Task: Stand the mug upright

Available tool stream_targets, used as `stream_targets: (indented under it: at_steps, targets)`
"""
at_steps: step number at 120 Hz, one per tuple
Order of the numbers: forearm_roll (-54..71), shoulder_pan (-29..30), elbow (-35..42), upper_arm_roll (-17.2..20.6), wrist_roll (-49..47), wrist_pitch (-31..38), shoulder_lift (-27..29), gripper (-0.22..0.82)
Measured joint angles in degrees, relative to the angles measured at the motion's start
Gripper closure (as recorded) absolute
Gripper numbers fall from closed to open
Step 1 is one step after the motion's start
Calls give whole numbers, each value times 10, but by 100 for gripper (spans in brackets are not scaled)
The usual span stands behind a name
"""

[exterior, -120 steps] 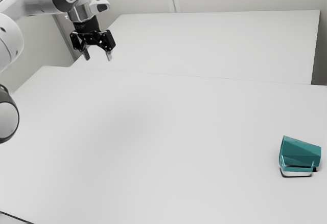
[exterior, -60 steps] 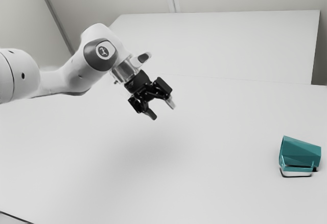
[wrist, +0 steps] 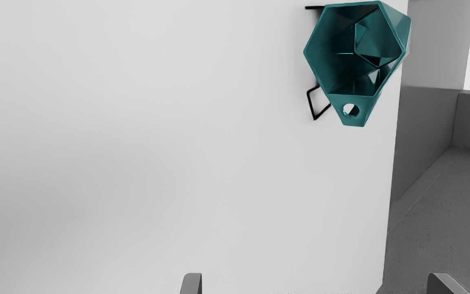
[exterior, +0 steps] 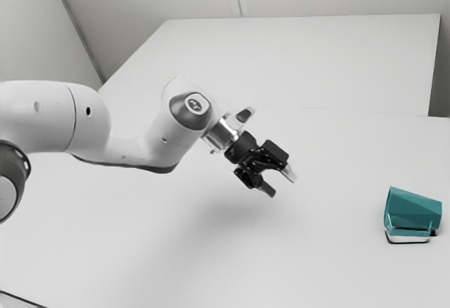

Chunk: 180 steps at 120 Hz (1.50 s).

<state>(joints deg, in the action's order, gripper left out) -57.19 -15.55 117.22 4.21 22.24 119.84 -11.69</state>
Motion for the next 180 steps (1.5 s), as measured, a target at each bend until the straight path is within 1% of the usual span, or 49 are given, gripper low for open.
stream_targets:
  at_steps: [27, 55, 83, 101, 143, 180]
  targets:
    - [-28, -61, -21, 4, 52, 30, -40, 0]
    - [-69, -106, -104, 4, 89, 68, -117, 0]
    - [-107, -132, -201, 4, 106, 105, -196, 0]
    - [-112, -143, -232, 4, 108, 116, -224, 0]
    - [-131, -163, -285, 4, 106, 123, -268, 0]
    - [-157, -168, -311, 5, 104, 123, -298, 0]
